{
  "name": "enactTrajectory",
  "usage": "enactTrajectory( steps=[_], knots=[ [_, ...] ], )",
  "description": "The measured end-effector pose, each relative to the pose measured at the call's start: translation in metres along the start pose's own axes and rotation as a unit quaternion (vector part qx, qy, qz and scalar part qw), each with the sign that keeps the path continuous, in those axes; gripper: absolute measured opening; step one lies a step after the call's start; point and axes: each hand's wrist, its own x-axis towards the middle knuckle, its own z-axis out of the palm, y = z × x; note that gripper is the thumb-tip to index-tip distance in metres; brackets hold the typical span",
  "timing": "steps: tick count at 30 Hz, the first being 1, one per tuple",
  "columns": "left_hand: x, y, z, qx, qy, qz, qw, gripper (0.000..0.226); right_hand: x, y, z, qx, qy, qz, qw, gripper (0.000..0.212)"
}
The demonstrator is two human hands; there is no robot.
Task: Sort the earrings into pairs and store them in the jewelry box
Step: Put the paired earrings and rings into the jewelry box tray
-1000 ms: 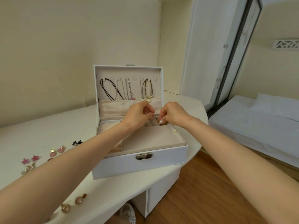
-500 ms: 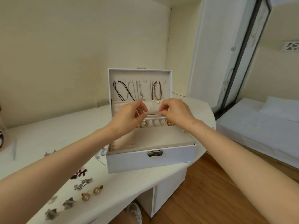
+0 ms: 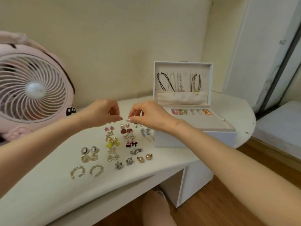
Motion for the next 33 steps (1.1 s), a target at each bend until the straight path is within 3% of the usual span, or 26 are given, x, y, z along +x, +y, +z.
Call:
enactTrajectory(
  steps=[6,9,18,23,33],
  knots=[
    [-0.037,-0.042,-0.006,0.088,-0.159,-0.123,0.976,0.019,0.019,-0.038,0.052,-0.003,-0.076,-0.032,0.997,0.016],
    [-0.051,-0.052,0.000,0.112,-0.189,-0.154,0.963,0.027,0.026,-0.049,0.074,-0.033,-0.113,-0.040,0.992,0.020],
    [-0.063,-0.066,0.013,0.070,-0.151,-0.151,0.974,0.016,0.032,-0.060,0.098,-0.045,-0.121,-0.034,0.991,0.016],
    [-0.062,-0.066,0.015,0.048,-0.123,-0.149,0.980,0.018,0.033,-0.062,0.099,0.017,-0.110,-0.014,0.994,0.009],
    [-0.028,-0.031,0.014,-0.098,0.031,-0.043,0.994,0.020,0.023,-0.028,0.037,0.088,0.017,0.053,0.995,0.009]
  ],
)
